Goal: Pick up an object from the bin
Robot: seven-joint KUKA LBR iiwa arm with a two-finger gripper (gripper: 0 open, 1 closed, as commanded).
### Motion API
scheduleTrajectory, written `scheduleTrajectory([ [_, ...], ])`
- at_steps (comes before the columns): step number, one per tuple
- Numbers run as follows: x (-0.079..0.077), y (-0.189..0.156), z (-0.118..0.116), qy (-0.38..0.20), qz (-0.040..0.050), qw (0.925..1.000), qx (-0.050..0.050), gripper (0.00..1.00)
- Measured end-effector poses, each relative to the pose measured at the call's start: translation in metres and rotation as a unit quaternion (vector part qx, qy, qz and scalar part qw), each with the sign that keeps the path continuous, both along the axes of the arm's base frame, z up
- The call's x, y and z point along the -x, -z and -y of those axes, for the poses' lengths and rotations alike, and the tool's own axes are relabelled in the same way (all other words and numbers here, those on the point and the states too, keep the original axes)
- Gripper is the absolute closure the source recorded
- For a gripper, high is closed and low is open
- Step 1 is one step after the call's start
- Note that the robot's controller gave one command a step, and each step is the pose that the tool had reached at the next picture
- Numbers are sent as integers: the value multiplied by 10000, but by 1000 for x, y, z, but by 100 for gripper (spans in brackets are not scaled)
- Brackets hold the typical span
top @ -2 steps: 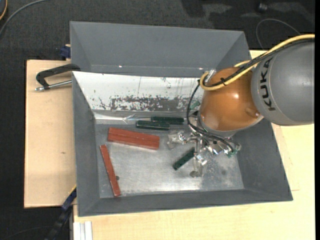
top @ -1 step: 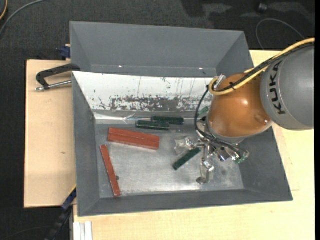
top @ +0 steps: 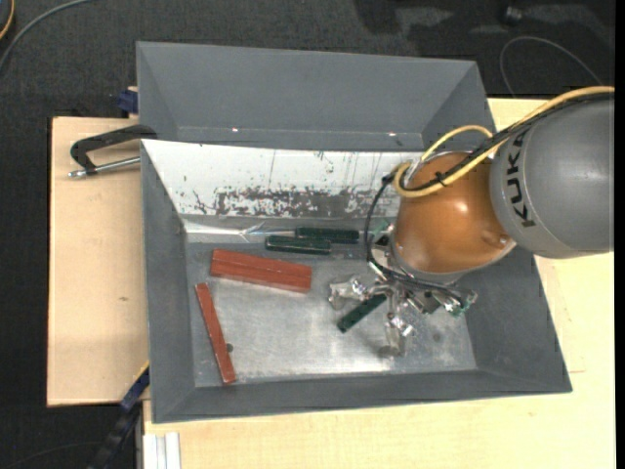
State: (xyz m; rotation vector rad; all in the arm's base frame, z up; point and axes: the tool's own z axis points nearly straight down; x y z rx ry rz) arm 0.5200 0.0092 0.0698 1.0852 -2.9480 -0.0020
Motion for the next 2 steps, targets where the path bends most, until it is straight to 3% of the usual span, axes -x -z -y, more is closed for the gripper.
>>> scheduleTrajectory([
  [1,-1,-1,-1,8,8,10000,-3,0],
  [2,-1,-1,-1,12,8,10000,-3,100],
])
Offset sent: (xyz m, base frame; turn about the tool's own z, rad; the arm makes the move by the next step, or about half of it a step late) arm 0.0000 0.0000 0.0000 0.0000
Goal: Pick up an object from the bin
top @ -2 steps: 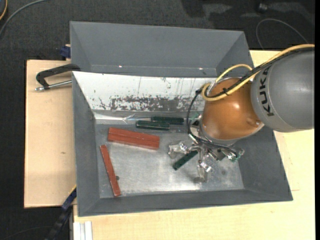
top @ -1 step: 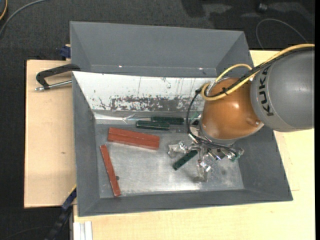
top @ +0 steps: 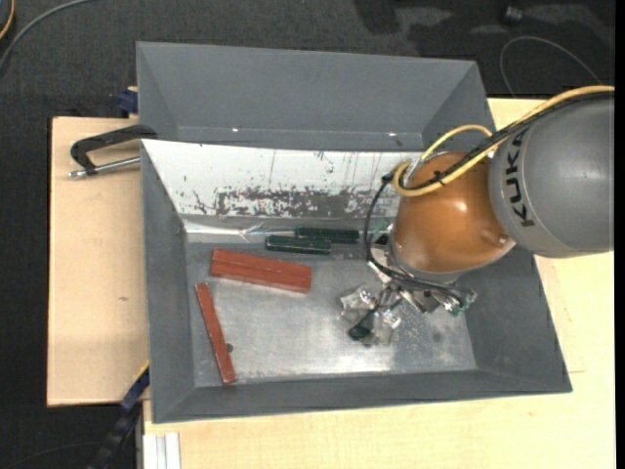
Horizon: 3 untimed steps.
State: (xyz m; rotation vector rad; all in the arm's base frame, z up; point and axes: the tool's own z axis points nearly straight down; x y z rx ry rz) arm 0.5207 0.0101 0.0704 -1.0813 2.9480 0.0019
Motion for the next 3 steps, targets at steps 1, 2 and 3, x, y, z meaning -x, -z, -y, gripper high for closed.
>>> scheduleTrajectory([
  [1,-2,-36,-1,7,38,10000,-2,100],
  [2,-4,-47,-3,14,28,10000,-2,100],
  [3,-6,-83,-4,20,41,10000,-2,100],
])
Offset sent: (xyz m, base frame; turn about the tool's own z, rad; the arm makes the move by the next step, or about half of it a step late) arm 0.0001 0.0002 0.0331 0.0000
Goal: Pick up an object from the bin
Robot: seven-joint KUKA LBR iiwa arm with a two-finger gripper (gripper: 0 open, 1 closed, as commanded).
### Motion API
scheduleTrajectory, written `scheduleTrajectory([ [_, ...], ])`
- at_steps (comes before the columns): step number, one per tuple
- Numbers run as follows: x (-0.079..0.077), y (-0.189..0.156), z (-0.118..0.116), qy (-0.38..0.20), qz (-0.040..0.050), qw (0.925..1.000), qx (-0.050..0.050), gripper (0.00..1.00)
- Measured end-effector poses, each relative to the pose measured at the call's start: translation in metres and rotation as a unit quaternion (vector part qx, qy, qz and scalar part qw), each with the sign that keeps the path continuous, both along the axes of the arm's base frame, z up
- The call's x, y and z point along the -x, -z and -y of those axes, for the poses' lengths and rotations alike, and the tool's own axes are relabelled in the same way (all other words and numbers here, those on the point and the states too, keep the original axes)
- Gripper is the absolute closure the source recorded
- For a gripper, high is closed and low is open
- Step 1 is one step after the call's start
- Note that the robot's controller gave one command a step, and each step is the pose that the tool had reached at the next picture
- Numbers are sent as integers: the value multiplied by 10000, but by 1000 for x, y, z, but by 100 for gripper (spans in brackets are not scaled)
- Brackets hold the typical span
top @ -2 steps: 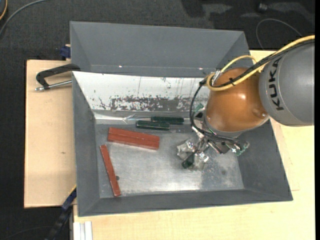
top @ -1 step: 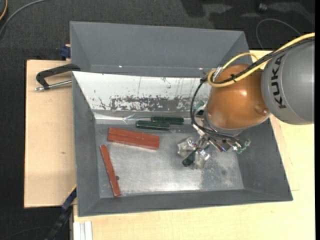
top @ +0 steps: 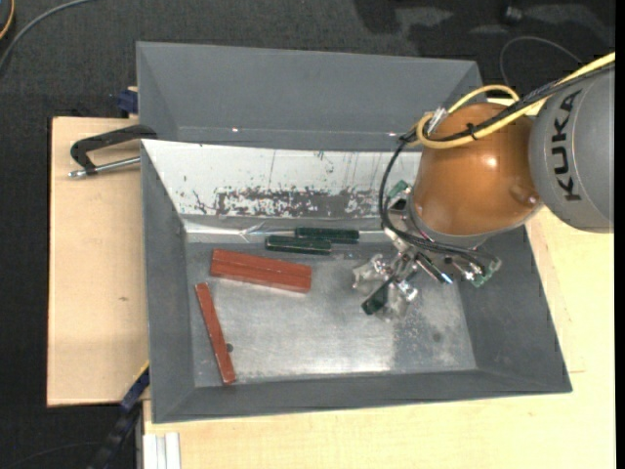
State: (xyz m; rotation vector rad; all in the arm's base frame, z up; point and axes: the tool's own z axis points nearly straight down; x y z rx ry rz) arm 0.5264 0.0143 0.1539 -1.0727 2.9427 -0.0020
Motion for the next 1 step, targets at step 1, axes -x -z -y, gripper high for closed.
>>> scheduleTrajectory([
  [1,-2,-7,-1,10,-12,10000,0,100],
])
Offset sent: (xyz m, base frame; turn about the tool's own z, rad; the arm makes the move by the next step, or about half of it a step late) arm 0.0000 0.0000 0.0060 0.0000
